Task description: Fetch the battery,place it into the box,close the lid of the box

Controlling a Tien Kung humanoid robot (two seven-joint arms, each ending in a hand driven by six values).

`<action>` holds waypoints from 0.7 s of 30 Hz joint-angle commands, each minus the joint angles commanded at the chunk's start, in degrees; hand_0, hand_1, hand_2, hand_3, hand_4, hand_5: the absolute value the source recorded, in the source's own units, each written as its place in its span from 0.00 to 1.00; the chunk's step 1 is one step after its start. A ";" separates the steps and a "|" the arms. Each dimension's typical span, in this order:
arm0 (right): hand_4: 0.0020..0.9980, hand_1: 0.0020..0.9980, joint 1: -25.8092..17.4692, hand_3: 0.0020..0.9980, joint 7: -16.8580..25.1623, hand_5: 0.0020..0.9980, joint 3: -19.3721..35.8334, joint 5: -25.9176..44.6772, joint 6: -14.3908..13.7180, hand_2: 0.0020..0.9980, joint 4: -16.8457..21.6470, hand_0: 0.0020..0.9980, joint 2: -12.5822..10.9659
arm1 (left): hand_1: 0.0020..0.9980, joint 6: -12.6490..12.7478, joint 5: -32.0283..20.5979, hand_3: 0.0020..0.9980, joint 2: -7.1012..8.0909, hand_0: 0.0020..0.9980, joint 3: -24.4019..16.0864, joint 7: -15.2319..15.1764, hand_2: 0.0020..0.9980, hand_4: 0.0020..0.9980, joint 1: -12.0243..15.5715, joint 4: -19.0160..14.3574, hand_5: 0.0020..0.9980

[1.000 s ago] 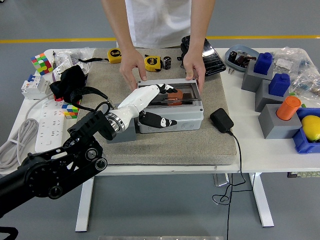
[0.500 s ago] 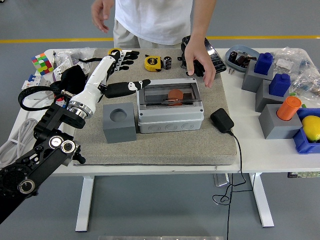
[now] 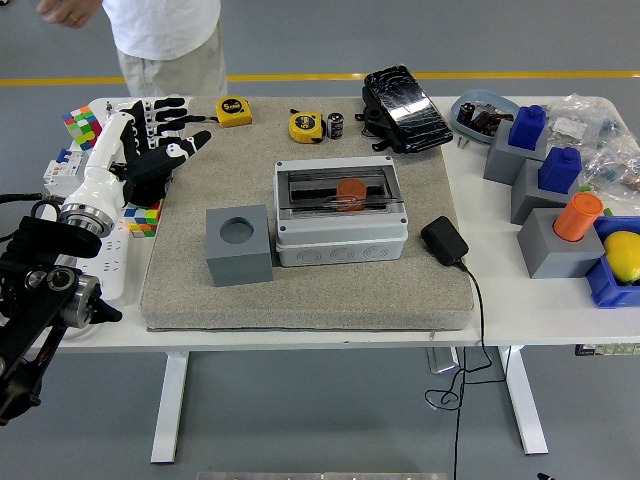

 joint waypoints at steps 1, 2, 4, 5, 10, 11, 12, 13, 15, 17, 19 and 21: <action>1.00 0.72 -0.24 0.69 -0.01 0.69 0.19 -0.13 0.00 0.71 0.01 0.68 -0.06 | 0.70 0.06 0.12 0.69 -0.02 0.60 -0.34 -0.10 0.72 0.95 0.41 -0.21 0.24; 1.00 0.72 -0.55 0.69 -0.01 0.69 0.43 -0.18 -0.02 0.71 -0.02 0.68 -0.03 | 0.70 0.11 0.30 0.69 -0.17 0.60 -0.79 -0.16 0.72 0.95 0.88 -0.44 0.24; 1.00 0.72 -1.06 0.69 -0.05 0.69 0.76 -0.16 0.01 0.71 -0.11 0.68 0.17 | 0.70 0.14 -0.05 0.69 -0.49 0.60 -1.53 -0.20 0.72 0.95 1.62 -0.73 0.24; 1.00 0.72 -1.25 0.69 -0.05 0.69 0.86 -0.27 0.06 0.71 -0.09 0.68 0.27 | 0.70 0.10 -0.95 0.69 -0.57 0.60 -1.79 -0.19 0.72 0.95 1.89 -0.74 0.24; 1.00 0.72 -1.51 0.69 0.07 0.69 1.61 -0.67 0.11 0.72 0.00 0.68 0.75 | 0.70 -0.83 -5.11 0.69 0.03 0.57 -2.66 0.19 0.71 0.95 3.08 -0.99 0.24; 1.00 0.72 -1.50 0.69 0.06 0.69 1.70 -0.71 0.12 0.72 -0.01 0.68 0.77 | 0.70 -0.92 -5.07 0.69 0.20 0.57 -2.90 0.18 0.71 0.95 3.26 -1.06 0.24; 1.00 0.72 -1.48 0.69 0.08 0.69 1.81 -0.72 0.10 0.72 -0.03 0.68 0.75 | 0.70 -1.02 -4.95 0.68 0.35 0.57 -3.29 0.10 0.71 0.94 3.47 -1.11 0.24; 1.00 0.72 -1.47 0.69 0.08 0.69 1.88 -0.71 0.09 0.72 -0.05 0.68 0.71 | 0.70 -1.07 -4.82 0.68 0.43 0.57 -3.62 0.04 0.71 0.94 3.64 -1.13 0.24; 1.00 0.72 -1.48 0.69 0.07 0.69 2.04 -0.75 0.10 0.72 -0.05 0.68 0.62 | 0.70 -1.10 -4.64 0.68 0.52 0.57 -4.22 -0.02 0.71 0.94 3.93 -1.16 0.24; 1.00 0.72 -1.61 0.69 0.04 0.69 2.28 -0.75 0.09 0.72 -0.10 0.68 0.45 | 0.70 -1.16 -4.65 0.68 0.69 0.57 -5.19 -0.11 0.71 0.94 4.47 -1.22 0.24; 1.00 0.72 -1.76 0.69 0.03 0.69 2.48 -0.82 0.09 0.72 -0.13 0.68 0.35 | 0.69 -1.18 -4.60 0.68 0.81 0.57 -6.02 -0.18 0.71 0.93 4.94 -1.27 0.23; 1.00 0.72 -1.96 0.69 0.02 0.69 2.77 -0.89 0.09 0.72 -0.17 0.68 0.38 | 0.69 -1.15 -4.45 0.68 0.92 0.57 -7.09 -0.24 0.71 0.93 5.55 -1.38 0.23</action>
